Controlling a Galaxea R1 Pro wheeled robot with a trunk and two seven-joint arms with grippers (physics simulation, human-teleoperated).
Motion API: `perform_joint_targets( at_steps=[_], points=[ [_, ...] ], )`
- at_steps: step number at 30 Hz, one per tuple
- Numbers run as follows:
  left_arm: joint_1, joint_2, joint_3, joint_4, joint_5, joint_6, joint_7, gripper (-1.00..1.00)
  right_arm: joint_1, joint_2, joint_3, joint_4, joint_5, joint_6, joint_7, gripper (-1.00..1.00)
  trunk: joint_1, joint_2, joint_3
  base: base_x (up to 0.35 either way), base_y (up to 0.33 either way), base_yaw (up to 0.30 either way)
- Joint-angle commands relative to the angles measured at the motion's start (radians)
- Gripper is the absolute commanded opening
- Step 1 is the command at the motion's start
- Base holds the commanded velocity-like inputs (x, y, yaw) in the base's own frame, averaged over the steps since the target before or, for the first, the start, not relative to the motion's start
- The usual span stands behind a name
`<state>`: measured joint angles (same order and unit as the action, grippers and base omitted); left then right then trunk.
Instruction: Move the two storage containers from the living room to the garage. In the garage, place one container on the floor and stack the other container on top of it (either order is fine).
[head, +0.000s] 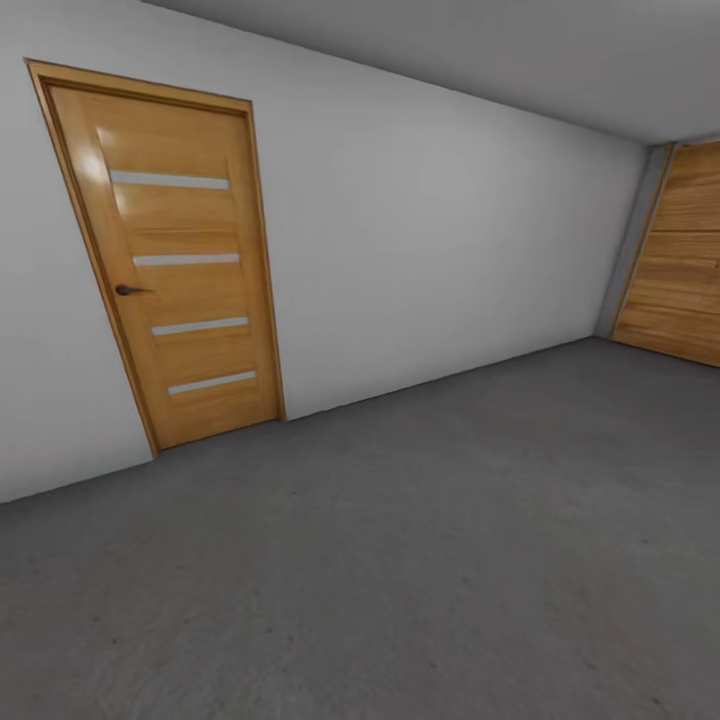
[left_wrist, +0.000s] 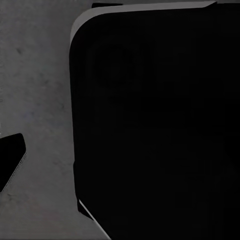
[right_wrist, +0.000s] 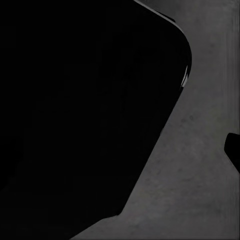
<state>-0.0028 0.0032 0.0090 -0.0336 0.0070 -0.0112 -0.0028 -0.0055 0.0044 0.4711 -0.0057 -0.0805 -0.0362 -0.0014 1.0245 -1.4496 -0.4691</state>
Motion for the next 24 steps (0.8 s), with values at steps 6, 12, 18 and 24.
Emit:
perform_joint_targets(
  at_steps=[6,12,18,24],
  points=[
    [0.0,0.0,0.0,0.0,0.001,-0.001,0.0,1.0,-0.001,0.0,0.008,0.001,-0.008,-0.004,0.0,1.0,0.001,0.0,-0.001,0.318,0.0,0.001],
    [0.0,0.001,0.0,0.0,0.001,-0.001,0.0,1.0,-0.001,-0.002,0.019,0.0,0.0,-0.005,0.0,1.0,0.001,0.0,-0.001,0.321,0.0,0.0],
    [0.0,0.0,0.0,0.0,0.001,-0.001,0.0,1.0,-0.001,-0.001,0.02,0.0,0.001,-0.005,0.0,1.0,0.001,0.0,-0.001,0.321,0.0,0.0],
    [0.0,0.0,0.001,0.0,0.001,-0.001,0.0,1.0,-0.001,-0.002,0.022,0.0,0.001,-0.005,0.0,1.0,0.001,0.0,-0.001,0.321,0.0,0.0]
  ],
)
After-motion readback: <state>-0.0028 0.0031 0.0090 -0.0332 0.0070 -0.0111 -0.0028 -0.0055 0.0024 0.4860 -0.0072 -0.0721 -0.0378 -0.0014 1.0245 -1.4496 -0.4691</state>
